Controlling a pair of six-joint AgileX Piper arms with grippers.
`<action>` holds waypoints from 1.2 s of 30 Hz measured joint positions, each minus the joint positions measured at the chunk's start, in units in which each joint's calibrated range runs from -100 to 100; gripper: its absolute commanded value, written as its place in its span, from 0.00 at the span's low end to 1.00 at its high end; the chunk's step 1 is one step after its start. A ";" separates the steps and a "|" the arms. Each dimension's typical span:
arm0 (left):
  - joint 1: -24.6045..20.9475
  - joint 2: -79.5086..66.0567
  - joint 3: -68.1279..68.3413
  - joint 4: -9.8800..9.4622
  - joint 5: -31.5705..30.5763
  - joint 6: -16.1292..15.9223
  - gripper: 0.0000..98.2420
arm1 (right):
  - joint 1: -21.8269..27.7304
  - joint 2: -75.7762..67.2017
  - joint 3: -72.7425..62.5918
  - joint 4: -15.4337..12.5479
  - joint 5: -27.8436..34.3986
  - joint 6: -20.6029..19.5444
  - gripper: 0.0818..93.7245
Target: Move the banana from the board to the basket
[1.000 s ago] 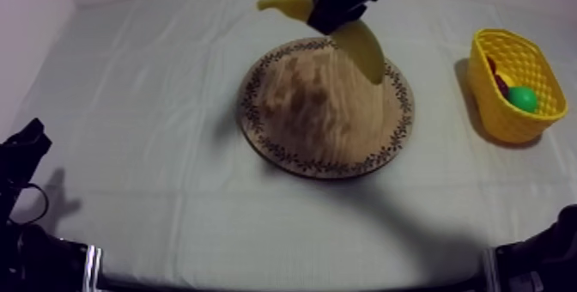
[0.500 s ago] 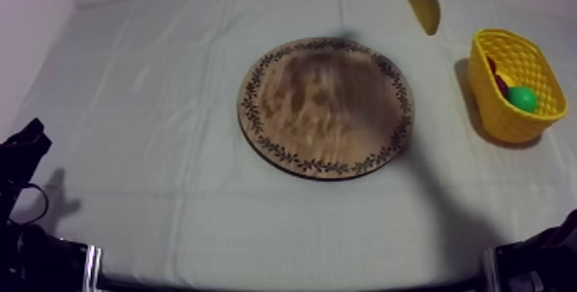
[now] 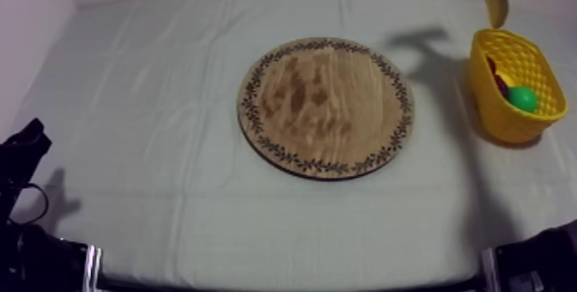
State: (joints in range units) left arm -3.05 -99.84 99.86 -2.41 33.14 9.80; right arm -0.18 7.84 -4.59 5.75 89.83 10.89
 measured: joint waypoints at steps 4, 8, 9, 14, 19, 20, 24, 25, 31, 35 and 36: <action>0.00 0.00 0.00 0.00 0.00 0.00 0.00 | 2.60 -0.97 1.57 0.61 -0.01 0.47 0.24; 0.00 0.00 0.00 0.00 0.00 0.00 0.00 | 4.80 -1.96 3.09 1.34 -0.24 0.84 0.25; 0.00 0.00 0.00 0.00 0.00 0.00 0.00 | 5.31 -2.13 3.45 1.49 -0.15 0.91 0.25; 0.00 0.00 0.00 0.00 0.00 0.00 0.00 | 7.46 -2.83 5.06 2.00 -0.15 1.76 0.25; 0.00 0.00 0.00 0.00 0.00 0.00 0.00 | 9.03 -2.63 7.62 2.50 -1.87 1.86 0.25; 0.00 0.00 0.00 0.00 0.00 0.00 0.00 | 9.22 -2.24 8.41 2.56 -2.71 1.76 0.25; 0.00 0.00 0.00 0.00 0.00 0.00 0.00 | 9.41 -0.15 11.79 2.74 -6.11 1.14 0.27; 0.00 0.00 0.00 0.00 0.00 0.00 0.00 | 9.46 0.54 12.55 2.45 -6.99 1.03 0.27; 0.00 0.00 0.00 0.00 0.00 0.00 0.00 | 9.46 5.87 14.57 2.23 -12.25 -0.29 0.28; 0.00 0.00 0.00 0.00 0.00 0.00 0.00 | 9.79 9.77 14.01 2.73 -14.81 -1.34 0.30; 0.00 0.00 0.00 0.00 0.00 0.00 0.00 | 9.85 10.75 14.00 2.85 -15.33 -1.59 0.31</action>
State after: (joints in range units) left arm -3.05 -99.84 99.86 -2.41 33.14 9.80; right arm 9.67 18.59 9.42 8.61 74.50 9.29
